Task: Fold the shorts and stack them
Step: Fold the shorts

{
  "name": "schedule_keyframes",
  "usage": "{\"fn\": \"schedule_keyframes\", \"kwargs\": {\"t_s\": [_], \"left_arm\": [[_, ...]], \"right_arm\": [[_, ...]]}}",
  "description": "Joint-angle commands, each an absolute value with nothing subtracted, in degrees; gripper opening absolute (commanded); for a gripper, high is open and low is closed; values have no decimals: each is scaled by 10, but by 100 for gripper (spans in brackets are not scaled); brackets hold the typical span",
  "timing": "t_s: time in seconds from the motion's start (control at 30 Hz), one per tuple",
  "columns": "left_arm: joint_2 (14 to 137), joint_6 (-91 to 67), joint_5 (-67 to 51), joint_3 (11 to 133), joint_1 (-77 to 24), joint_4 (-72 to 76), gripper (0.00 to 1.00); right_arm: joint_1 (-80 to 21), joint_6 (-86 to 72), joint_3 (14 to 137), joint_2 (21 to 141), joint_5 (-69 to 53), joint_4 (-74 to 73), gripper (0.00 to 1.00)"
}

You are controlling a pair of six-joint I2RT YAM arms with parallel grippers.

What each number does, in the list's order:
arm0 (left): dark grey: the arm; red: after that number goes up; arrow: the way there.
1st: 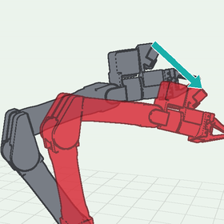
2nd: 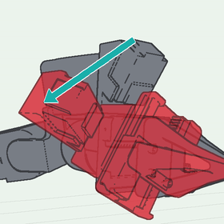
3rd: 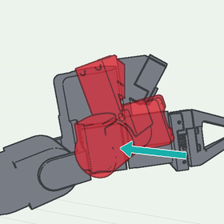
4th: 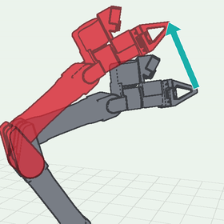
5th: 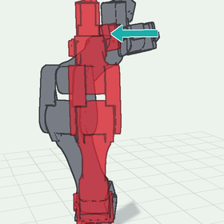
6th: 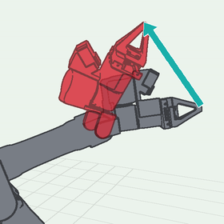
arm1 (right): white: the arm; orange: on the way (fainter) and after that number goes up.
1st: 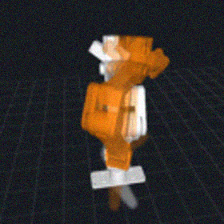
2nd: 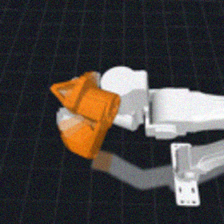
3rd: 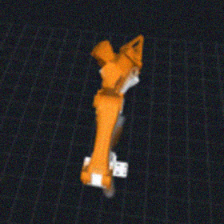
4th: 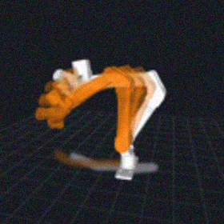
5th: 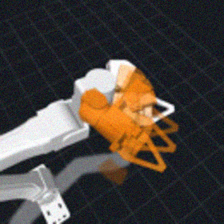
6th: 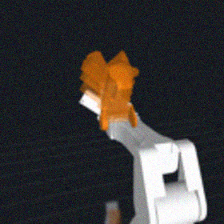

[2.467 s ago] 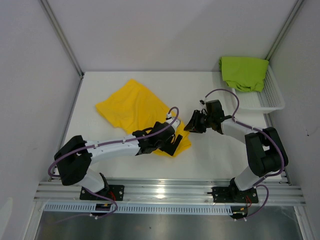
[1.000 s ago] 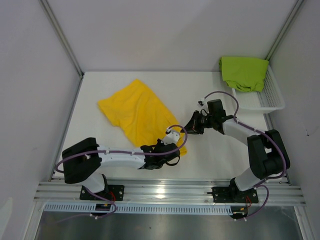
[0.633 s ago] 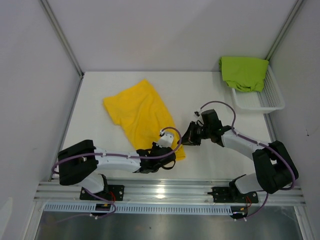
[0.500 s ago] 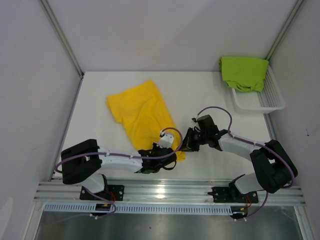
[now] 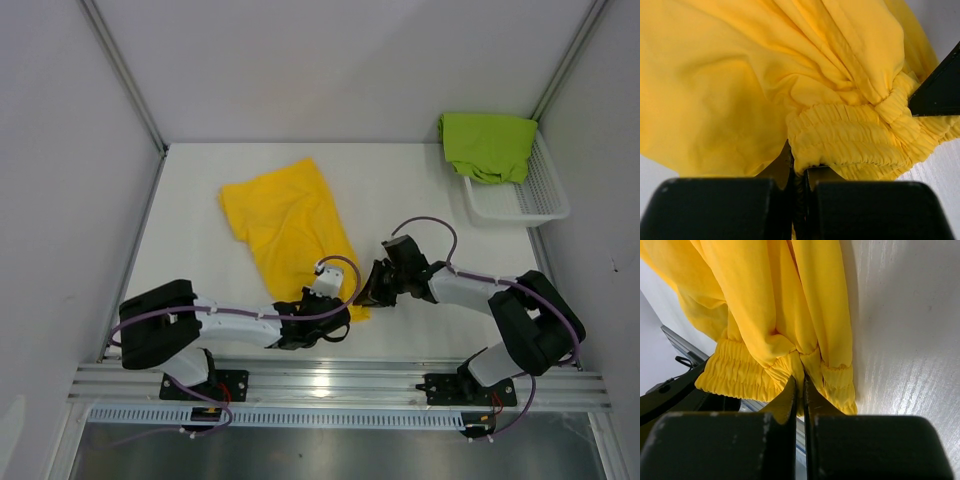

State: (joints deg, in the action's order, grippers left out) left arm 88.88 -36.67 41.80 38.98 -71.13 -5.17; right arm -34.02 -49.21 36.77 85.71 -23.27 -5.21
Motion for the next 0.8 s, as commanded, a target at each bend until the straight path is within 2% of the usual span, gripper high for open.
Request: {"fn": "schedule_keyframes", "kwargs": {"t_s": [0.0,0.5,0.77], "left_arm": [[851,-395,420,361,-714,-69,0],[668,-398,420,279,-732,-122,0],[641,-388,402,249,-736,-92,0]], "right_arm": [[-335,-476,359,877,-137,-90,0],[-299,-432,372,949,-119,-76,0],[-318,-411,388,985,-155,-52,0]]}}
